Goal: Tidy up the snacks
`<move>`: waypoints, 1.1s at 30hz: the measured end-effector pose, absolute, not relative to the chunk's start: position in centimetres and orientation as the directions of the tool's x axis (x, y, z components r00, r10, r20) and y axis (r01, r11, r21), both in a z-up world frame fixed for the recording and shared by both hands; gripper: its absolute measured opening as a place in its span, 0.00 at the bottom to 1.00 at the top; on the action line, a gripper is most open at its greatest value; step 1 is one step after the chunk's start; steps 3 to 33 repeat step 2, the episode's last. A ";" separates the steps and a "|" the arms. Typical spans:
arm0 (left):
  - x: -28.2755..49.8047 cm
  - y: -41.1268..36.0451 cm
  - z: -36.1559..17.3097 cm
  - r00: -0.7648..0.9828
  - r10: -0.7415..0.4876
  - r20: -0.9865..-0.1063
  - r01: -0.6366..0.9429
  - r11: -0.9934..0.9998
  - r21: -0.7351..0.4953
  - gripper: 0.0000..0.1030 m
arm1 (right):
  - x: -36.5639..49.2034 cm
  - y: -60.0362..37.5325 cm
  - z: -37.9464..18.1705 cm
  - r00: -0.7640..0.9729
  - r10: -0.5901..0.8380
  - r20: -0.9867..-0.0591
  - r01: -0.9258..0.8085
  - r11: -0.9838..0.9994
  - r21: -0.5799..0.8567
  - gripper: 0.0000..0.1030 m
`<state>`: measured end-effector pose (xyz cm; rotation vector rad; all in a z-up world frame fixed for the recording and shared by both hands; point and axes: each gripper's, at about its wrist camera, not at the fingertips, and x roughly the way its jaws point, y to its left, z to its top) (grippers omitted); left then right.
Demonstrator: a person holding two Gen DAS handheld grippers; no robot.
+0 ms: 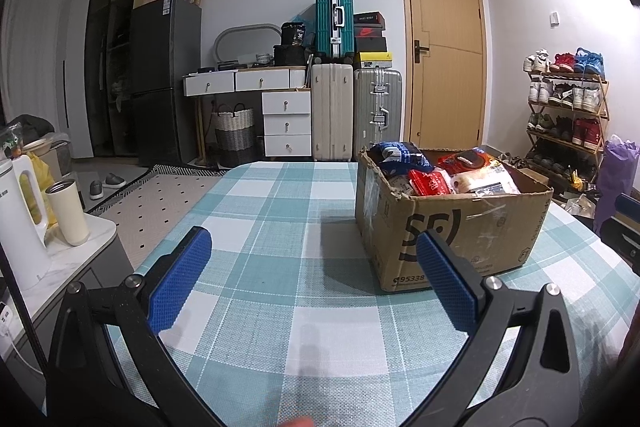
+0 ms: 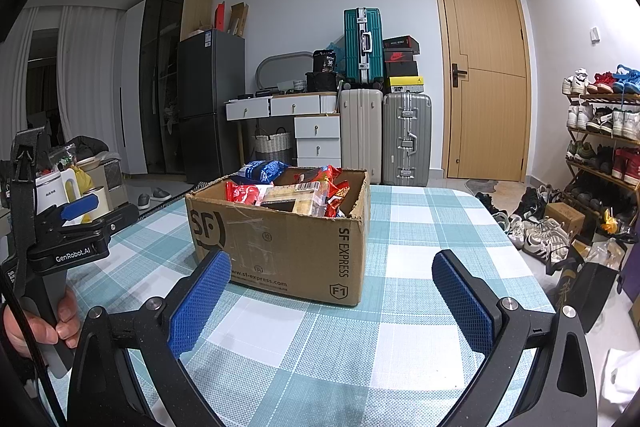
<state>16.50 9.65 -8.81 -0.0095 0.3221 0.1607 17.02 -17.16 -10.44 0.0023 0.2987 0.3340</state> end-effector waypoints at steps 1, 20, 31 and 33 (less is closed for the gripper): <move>16.5 9.6 -8.8 0.936 0.156 -0.315 -0.159 0.987 0.015 0.99 | 17.0 -17.2 -10.4 0.901 0.323 -0.289 -0.323 0.945 0.051 0.99; 16.4 9.6 -8.8 0.936 0.155 -0.316 -0.158 0.987 0.014 0.99 | 17.0 -17.1 -10.5 0.901 0.323 -0.289 -0.322 0.945 0.051 0.99; 16.4 9.6 -8.8 0.936 0.155 -0.316 -0.158 0.987 0.014 0.99 | 17.0 -17.1 -10.5 0.901 0.323 -0.289 -0.322 0.945 0.051 0.99; 16.4 9.6 -8.8 0.936 0.155 -0.316 -0.158 0.987 0.014 0.99 | 17.0 -17.1 -10.5 0.901 0.323 -0.289 -0.322 0.945 0.051 0.99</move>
